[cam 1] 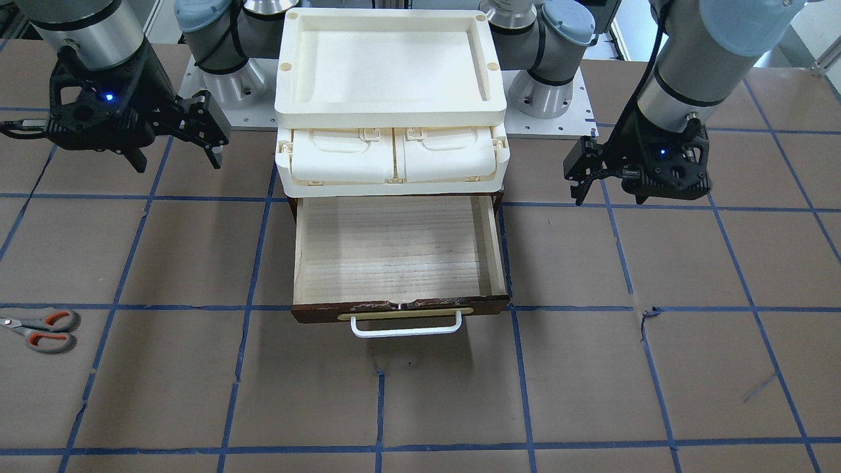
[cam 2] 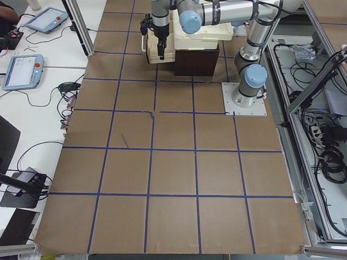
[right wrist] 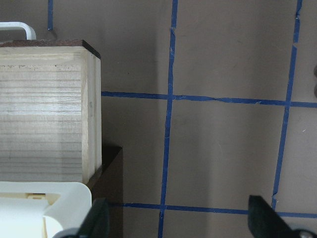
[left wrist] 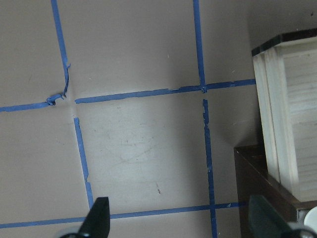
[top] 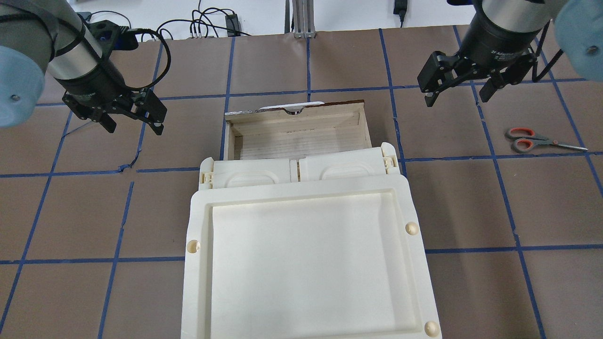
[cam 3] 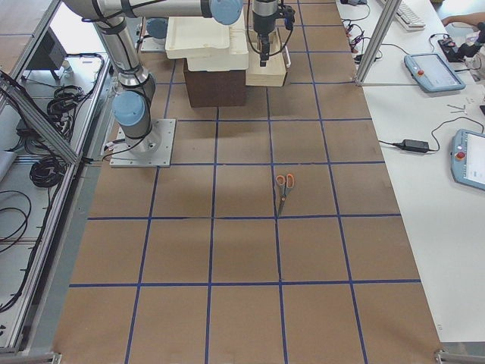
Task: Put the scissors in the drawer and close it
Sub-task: 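Move the right gripper over the grey-and-orange scissors on the table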
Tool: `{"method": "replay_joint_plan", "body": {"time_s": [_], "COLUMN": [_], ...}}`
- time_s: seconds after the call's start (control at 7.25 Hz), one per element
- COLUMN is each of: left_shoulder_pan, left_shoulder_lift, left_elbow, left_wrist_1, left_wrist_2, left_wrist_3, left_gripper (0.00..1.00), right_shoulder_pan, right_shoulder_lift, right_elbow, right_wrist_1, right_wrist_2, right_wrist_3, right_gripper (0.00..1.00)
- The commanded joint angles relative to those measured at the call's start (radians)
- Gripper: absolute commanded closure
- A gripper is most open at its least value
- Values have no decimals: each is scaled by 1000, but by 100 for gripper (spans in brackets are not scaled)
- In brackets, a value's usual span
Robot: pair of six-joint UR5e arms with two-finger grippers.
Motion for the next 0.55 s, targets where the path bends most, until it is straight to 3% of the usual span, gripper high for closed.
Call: {"method": "replay_joint_plan", "body": {"time_s": [0.0,0.14,0.41], "left_shoulder_pan": [0,0,0], "left_shoulder_lift": [1,1,1], "left_elbow": [-1,1,-1], "left_wrist_1": [0,0,0], "left_wrist_2": [1,1,1], "left_wrist_3": [0,0,0], "left_gripper": [0,0,0], "right_shoulder_pan": [-15,-65,-292], "right_shoulder_lift": [12,31,90], "right_elbow": [9,9,12], "right_wrist_1": [-4,-4,-1], "right_wrist_2": [3,-2,4], "right_wrist_3": [-46,-212,-625], "right_gripper": [0,1,1]}}
